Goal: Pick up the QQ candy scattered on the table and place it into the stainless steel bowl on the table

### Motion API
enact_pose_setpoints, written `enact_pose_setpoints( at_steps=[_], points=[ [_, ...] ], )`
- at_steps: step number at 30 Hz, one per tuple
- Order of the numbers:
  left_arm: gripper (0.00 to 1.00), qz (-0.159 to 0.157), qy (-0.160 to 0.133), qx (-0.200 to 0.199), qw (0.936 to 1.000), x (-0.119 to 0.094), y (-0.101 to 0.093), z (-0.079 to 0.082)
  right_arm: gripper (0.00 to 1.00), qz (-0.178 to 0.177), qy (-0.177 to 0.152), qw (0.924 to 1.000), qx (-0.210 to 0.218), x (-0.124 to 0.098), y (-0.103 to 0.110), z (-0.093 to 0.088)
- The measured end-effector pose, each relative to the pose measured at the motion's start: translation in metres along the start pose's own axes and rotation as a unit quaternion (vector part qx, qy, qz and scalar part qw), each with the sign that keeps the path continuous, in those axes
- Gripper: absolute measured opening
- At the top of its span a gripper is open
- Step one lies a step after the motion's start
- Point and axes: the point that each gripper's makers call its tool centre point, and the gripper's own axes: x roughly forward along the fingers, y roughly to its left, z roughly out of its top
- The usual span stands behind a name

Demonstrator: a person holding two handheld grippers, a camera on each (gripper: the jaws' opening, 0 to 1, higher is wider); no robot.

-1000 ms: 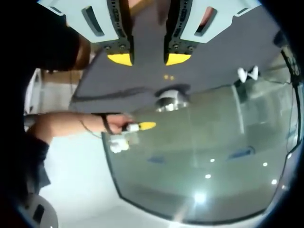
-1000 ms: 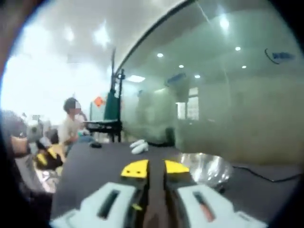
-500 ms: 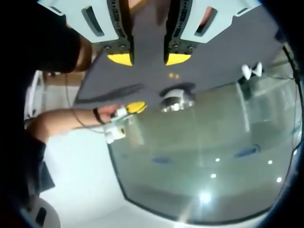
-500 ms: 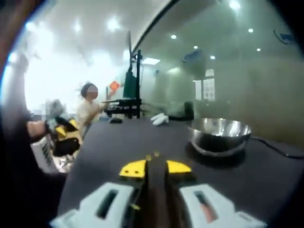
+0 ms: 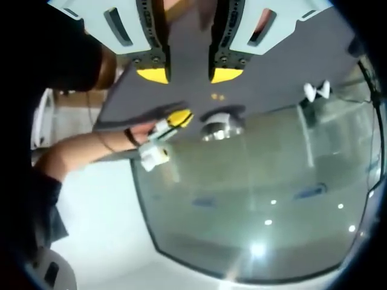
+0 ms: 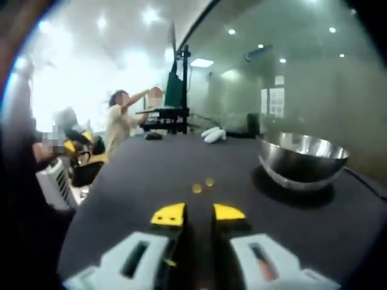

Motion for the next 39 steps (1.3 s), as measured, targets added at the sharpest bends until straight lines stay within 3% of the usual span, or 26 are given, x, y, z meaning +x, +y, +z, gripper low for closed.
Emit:
enact_pose_setpoints(
  at_steps=[15,22,32,39],
  points=[
    [0.27,0.008,0.005,-0.005,0.9999,-0.006,0.002,-0.006,0.18,0.047,0.05,0.9974,-0.021,0.062,0.009,-0.012],
    [0.27,0.017,0.012,-0.01,0.9997,-0.01,0.007,-0.012,0.18,0.063,0.05,0.9962,-0.033,0.082,0.015,-0.006],
    [0.27,0.02,0.015,-0.007,0.9997,-0.009,0.01,-0.01,0.17,0.076,0.049,0.9953,-0.034,0.093,0.019,-0.003],
    [0.27,0.02,0.019,-0.007,0.9996,-0.008,0.011,-0.012,0.09,0.066,0.041,0.9967,-0.022,0.092,0.014,-0.003]
  ],
)
